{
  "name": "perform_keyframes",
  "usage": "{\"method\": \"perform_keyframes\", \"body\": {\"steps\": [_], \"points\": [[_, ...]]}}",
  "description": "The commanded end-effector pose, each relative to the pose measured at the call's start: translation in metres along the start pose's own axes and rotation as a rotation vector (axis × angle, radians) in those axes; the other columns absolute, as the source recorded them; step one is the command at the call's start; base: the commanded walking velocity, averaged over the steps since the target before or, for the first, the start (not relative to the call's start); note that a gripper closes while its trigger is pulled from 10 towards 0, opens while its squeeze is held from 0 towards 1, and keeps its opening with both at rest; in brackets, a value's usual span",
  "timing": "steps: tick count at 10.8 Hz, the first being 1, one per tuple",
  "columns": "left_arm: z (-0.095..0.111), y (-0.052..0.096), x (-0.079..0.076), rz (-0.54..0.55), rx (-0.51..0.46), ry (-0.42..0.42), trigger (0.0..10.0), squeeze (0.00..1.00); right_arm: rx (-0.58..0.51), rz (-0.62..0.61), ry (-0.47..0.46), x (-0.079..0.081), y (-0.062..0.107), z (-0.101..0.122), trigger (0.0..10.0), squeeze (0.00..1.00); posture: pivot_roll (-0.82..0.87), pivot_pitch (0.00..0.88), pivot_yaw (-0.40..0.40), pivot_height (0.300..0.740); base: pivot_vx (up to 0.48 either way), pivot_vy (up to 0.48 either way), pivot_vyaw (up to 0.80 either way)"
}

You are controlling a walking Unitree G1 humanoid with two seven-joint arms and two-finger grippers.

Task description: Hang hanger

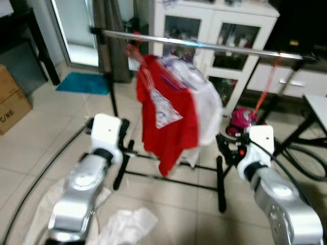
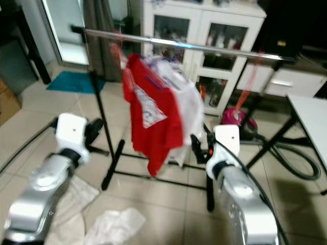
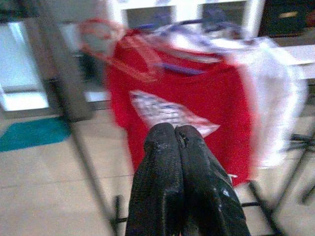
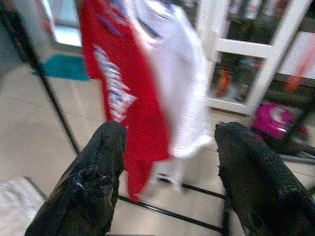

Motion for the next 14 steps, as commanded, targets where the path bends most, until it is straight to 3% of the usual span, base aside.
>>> {"method": "perform_keyframes", "body": {"steps": [1,6,10,14], "points": [[0.0030,0.0008,0.0042,0.013,-0.004,-0.011,10.0,0.00,-0.002,-0.003,0.004,-0.0007,-0.0003,0.0015,10.0,0.00,0.08,0.000,-0.038,0.740,0.000,0.000,0.00],[0.0042,0.0030,0.0007,-0.027,-0.023,0.002,10.0,0.00,0.000,0.010,0.007,0.0002,-0.0007,0.0011,10.0,0.00,0.08,0.000,-0.040,0.740,0.115,0.000,0.00],[0.0033,0.0025,0.0058,-0.008,-0.016,0.005,10.0,0.00,-0.001,0.023,0.075,0.0027,-0.0035,0.0022,10.0,0.00,0.08,0.000,-0.043,0.740,0.418,0.000,0.00],[0.0030,0.0024,0.0056,-0.019,-0.008,0.000,10.0,0.00,-0.005,0.000,0.019,-0.0004,-0.0052,0.0019,10.0,0.00,0.09,0.000,-0.043,0.740,0.439,0.000,0.00]]}}
Point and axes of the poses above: a point about 5 cm out from each wrist's last joint towards the gripper, its own y axis pointing back from the gripper into the wrist, its own z axis along the axis of the wrist's last joint, x = y × z, the point moved 1 cm from there along -y, pointing out of the wrist towards the gripper, and after that the axes turned 12 degrees about y, right-handed, at the moved point
